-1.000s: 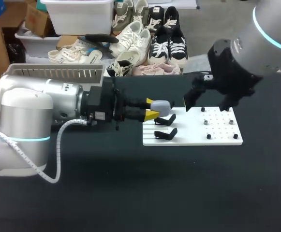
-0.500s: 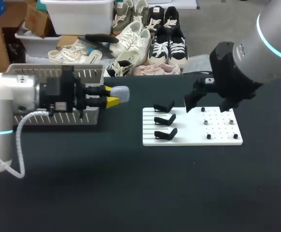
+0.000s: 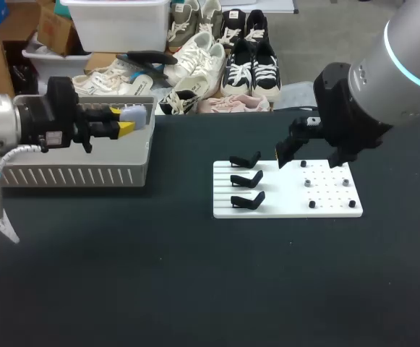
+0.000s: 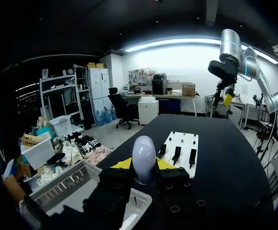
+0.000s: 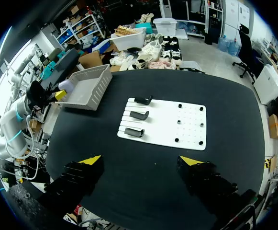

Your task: Pick up each earbud case from the left stands, insert the matching earbuds, close the lid, and place the case in the box.

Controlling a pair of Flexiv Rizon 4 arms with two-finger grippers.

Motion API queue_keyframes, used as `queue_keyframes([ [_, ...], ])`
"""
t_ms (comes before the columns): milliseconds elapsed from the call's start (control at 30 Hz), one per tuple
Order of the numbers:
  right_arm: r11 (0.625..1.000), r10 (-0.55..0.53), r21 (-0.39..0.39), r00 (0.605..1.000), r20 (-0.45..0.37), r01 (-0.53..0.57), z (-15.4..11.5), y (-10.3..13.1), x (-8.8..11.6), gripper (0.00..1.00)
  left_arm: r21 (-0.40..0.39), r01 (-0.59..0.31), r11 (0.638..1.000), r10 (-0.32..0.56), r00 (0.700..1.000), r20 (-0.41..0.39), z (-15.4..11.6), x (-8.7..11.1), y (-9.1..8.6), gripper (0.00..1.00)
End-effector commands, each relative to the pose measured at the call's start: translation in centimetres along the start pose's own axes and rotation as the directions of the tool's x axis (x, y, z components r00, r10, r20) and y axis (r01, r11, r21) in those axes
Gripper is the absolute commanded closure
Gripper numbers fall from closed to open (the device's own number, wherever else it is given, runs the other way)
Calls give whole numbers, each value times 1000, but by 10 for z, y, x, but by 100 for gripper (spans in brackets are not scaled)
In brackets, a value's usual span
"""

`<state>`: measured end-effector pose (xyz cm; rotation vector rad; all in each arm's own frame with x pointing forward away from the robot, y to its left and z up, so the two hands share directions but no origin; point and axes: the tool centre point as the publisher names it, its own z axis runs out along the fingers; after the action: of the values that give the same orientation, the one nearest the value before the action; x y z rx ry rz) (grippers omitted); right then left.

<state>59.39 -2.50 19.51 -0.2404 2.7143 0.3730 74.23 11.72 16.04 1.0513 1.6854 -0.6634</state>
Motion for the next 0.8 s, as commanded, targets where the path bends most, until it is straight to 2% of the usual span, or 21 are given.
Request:
queue_keyframes([
  [33,1000,2,1,1000,7,-2,-1,-1,2,0,-51,42,998,-42,999,-14,2,8,20,100],
  [100,1000,2,1,1000,7,-2,-1,-1,2,0,-66,65,996,-67,997,-31,4,11,24,100],
  [200,1000,2,1,1000,7,-2,-1,-1,2,0,-90,98,991,-103,993,-56,5,23,48,100],
  [533,1000,2,1,1000,7,-2,-1,-1,2,0,-135,169,976,-190,969,-156,8,45,94,100],
  [600,1000,2,1,1000,7,-2,-1,-1,2,0,-141,180,973,-203,965,-165,8,47,101,89],
  [633,1000,2,1,1000,7,-2,-1,-1,2,0,-142,185,972,-208,963,-168,8,48,104,67],
  [700,1000,2,1,1000,7,-2,-1,-1,2,0,-138,189,972,-212,961,-179,8,50,107,54],
  [767,1000,2,1,1000,7,-2,-1,-1,2,0,-131,187,974,-210,960,-187,8,50,109,18],
  [800,1000,2,1,1000,7,-2,-1,-1,2,0,-130,188,974,-210,959,-189,8,51,111,3],
])
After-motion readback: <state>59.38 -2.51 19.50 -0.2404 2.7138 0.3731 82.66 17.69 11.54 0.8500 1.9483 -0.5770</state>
